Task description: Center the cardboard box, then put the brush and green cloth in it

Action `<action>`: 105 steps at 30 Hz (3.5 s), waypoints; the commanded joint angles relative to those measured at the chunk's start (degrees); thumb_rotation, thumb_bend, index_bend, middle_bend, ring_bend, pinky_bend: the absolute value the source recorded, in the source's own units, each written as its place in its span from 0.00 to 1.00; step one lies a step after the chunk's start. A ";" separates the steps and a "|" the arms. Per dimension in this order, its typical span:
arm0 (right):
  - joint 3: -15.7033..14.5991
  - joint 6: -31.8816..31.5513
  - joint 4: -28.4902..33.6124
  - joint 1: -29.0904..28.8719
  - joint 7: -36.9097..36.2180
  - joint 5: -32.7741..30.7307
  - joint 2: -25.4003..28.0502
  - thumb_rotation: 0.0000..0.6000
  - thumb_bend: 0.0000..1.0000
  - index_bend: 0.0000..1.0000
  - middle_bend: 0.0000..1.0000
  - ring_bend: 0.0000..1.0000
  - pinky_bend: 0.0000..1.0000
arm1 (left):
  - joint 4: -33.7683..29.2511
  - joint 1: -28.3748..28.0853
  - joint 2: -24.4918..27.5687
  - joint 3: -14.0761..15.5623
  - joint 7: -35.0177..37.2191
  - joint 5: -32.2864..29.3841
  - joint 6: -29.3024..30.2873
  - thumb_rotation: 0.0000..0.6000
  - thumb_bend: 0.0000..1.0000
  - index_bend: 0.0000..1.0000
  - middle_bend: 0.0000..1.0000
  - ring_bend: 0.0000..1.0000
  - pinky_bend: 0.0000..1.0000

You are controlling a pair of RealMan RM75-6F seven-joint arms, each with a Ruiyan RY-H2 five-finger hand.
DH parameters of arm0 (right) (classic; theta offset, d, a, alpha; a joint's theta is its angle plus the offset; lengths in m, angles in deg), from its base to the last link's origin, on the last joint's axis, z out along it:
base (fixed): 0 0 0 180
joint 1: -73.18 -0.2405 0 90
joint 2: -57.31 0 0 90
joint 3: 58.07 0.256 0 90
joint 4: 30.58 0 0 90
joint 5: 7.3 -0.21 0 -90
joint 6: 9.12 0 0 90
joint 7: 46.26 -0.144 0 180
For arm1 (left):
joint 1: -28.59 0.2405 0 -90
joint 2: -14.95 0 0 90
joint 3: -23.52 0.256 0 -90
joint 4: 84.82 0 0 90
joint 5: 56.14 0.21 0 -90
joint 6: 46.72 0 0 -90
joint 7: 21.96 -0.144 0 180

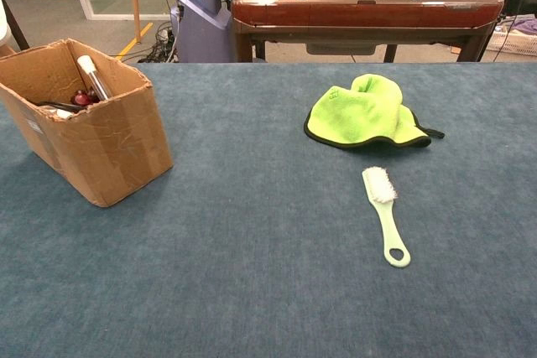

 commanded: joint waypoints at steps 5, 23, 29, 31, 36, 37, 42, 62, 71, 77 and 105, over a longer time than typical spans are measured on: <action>-0.20 0.48 0.27 -0.12 -0.01 -0.13 0.14 1.00 0.24 0.42 0.48 0.43 0.48 | 0.68 -0.49 -0.67 0.05 -0.24 -0.21 -0.98 1.00 0.20 0.33 0.25 0.25 0.46; -0.07 -2.02 0.74 0.96 -0.16 0.40 0.29 1.00 0.24 0.42 0.48 0.43 0.48 | 3.40 -3.38 -3.77 -4.37 7.83 -4.13 -2.87 1.00 0.12 0.26 0.25 0.25 0.38; -0.23 -2.90 0.96 1.46 0.19 0.76 0.28 1.00 0.24 0.42 0.48 0.43 0.48 | 2.15 -3.31 -4.40 -6.50 9.17 -9.18 -3.97 1.00 0.05 0.25 0.27 0.29 0.45; -0.22 -3.15 1.01 1.61 0.37 0.79 0.27 1.00 0.24 0.42 0.48 0.43 0.48 | 1.37 -3.48 -4.34 -7.18 9.09 -11.38 -5.14 1.00 0.03 0.25 0.27 0.29 0.46; -0.29 -3.47 1.13 1.82 0.32 0.97 0.34 1.00 0.24 0.42 0.48 0.43 0.48 | -0.26 -4.67 -3.35 -8.62 9.74 -16.91 -10.12 1.00 0.01 0.25 0.27 0.30 0.48; -0.27 -3.45 1.13 1.86 0.35 0.88 0.36 1.00 0.24 0.42 0.48 0.43 0.48 | 0.01 -5.00 -3.43 -8.83 9.63 -17.78 -10.98 1.00 0.01 0.25 0.27 0.30 0.48; -0.28 -3.68 1.23 1.99 0.40 1.05 0.40 1.00 0.24 0.42 0.48 0.43 0.48 | 0.92 -6.33 -3.68 -9.74 9.86 -20.92 -14.37 1.00 0.00 0.25 0.27 0.30 0.48; -0.30 -3.61 1.19 2.06 0.80 1.28 0.27 1.00 0.24 0.42 0.48 0.43 0.48 | 5.60 -12.67 -4.09 -12.67 15.24 -23.87 -24.70 1.00 0.00 0.25 0.27 0.26 0.48; -0.29 -3.53 1.16 2.04 0.78 1.33 0.22 1.00 0.24 0.42 0.48 0.43 0.48 | 4.71 -14.28 -3.84 -12.70 15.41 -22.82 -25.52 1.00 0.05 0.25 0.27 0.25 0.48; -0.35 -3.42 1.16 2.00 0.88 1.45 0.19 1.00 0.24 0.42 0.48 0.43 0.48 | 5.48 -15.92 -4.10 -12.76 15.55 -22.71 -27.21 1.00 0.07 0.25 0.27 0.24 0.44; -0.44 -2.66 1.04 1.61 0.69 1.57 0.22 1.00 0.24 0.42 0.48 0.43 0.48 | 10.54 -20.72 -6.44 -14.12 17.02 -27.83 -32.77 1.00 0.07 0.19 0.24 0.17 0.37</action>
